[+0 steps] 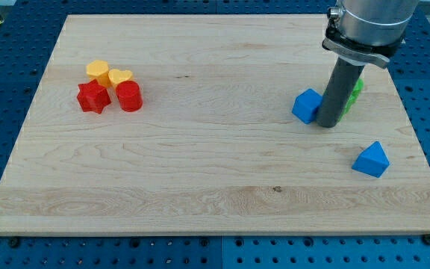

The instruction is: Nudge the blue triangle up a bit

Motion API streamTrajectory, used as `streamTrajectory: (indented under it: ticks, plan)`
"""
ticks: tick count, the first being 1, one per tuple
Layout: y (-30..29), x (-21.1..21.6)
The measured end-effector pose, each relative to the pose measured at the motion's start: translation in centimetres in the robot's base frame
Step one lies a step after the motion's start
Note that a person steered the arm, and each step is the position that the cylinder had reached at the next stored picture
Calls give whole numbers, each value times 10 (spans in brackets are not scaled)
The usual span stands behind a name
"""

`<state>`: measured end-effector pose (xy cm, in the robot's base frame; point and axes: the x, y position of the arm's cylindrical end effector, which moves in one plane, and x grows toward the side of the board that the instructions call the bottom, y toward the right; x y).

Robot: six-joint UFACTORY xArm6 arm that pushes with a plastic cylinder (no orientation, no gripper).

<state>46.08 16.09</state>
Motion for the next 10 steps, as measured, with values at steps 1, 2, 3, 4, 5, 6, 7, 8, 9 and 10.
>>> streamTrajectory:
  ticks: [1, 2, 3, 4, 5, 6, 7, 8, 9, 10]
  plan:
    - [-19, 27]
    - [-21, 82]
    - [30, 106]
    - [66, 99]
    - [48, 97]
    - [21, 89]
    - [19, 79]
    - [32, 93]
    - [54, 106]
    - [71, 106]
